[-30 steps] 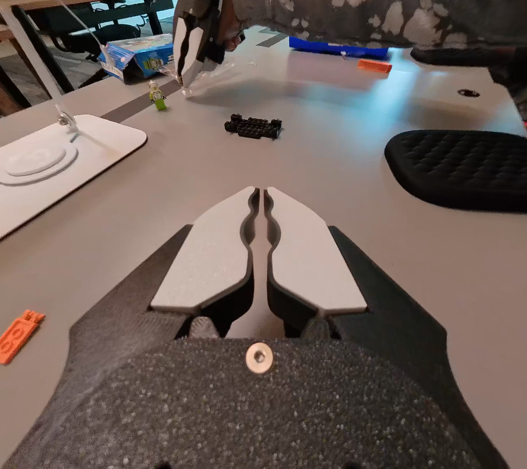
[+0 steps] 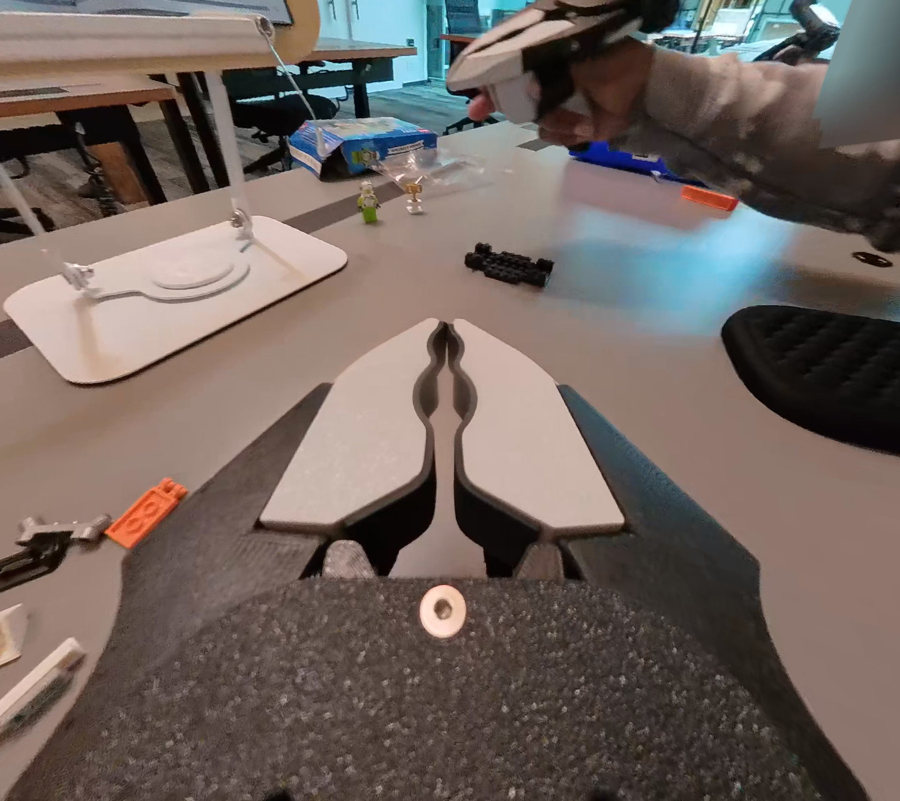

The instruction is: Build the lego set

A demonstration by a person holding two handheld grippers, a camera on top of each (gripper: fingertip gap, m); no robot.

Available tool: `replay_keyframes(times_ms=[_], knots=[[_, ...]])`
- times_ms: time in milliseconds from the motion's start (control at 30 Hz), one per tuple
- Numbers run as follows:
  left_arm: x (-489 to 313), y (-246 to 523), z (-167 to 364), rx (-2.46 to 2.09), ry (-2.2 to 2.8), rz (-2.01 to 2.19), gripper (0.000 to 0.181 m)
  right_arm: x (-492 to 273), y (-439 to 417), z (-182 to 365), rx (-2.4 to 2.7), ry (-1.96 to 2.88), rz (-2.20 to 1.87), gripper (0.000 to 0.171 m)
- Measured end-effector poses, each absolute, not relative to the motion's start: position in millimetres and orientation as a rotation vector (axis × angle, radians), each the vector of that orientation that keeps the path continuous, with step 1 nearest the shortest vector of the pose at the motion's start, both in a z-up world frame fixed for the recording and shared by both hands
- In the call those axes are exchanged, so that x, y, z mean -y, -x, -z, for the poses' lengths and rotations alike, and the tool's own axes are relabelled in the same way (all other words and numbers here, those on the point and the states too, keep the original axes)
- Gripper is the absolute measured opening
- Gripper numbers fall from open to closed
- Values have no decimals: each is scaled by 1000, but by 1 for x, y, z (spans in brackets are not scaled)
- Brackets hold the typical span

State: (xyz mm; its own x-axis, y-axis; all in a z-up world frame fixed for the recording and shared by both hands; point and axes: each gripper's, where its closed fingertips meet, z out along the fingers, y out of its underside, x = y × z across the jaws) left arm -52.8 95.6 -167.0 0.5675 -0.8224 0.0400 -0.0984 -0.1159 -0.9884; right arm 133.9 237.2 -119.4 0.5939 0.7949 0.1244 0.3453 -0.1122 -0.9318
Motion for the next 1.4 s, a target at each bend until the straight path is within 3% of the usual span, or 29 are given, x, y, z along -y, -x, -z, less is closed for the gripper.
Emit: replay_keyframes(times_ms=[300, 733, 1100, 1400], knots=[[-106, 66, 164, -745, 1580, 680, 0, -151, -52, 143, 701, 1775, -689, 0], [-117, 77, 166, -748, 1557, 581, 0, -128, -14, 155, 766, 1511, -560, 0], [-123, 75, 174, -762, 1582, 523, 7, -128, -18, 154, 760, 1546, -555, 21], [-213, 89, 111, -840, 1449, 144, 14, -138, -15, 174, 805, 1604, -476, 16]])
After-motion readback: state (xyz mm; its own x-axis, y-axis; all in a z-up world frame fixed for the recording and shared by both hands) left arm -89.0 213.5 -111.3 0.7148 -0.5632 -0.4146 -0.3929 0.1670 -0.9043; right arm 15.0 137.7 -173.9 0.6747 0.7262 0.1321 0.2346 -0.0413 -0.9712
